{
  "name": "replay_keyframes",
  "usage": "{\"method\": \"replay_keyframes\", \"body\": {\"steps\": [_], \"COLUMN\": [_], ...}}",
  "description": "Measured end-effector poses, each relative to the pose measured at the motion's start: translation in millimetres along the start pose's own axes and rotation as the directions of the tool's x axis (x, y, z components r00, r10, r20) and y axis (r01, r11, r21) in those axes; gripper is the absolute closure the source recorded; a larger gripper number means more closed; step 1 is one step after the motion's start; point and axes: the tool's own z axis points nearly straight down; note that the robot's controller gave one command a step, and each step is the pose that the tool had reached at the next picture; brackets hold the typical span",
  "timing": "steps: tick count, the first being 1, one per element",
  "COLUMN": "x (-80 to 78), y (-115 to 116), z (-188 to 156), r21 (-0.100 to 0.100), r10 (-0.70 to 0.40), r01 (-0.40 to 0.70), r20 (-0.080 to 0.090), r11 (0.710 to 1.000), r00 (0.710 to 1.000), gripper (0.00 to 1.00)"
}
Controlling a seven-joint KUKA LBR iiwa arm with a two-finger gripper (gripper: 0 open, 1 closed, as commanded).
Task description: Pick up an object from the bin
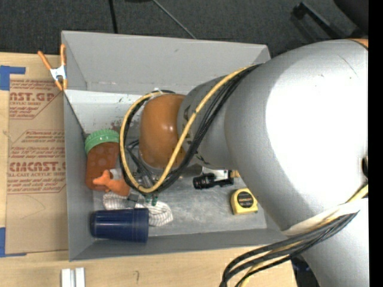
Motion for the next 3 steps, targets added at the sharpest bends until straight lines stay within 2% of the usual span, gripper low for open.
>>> {"method": "replay_keyframes", "body": {"steps": [1,2,3], "x": [1.4,2.2,0.7], "y": [-1.1,-1.6,-0.5], "z": [-5.5,-24.9,-41.2], "r21": [0.004,0.005,0.001], "r10": [0.0,0.0,0.0], "r01": [0.0,0.0,0.0], "r20": [-0.005,-0.008,-0.001], "r11": [1.0,1.0,1.0], "r00": [1.0,1.0,1.0], "gripper": [1.0,1.0,1.0]}}
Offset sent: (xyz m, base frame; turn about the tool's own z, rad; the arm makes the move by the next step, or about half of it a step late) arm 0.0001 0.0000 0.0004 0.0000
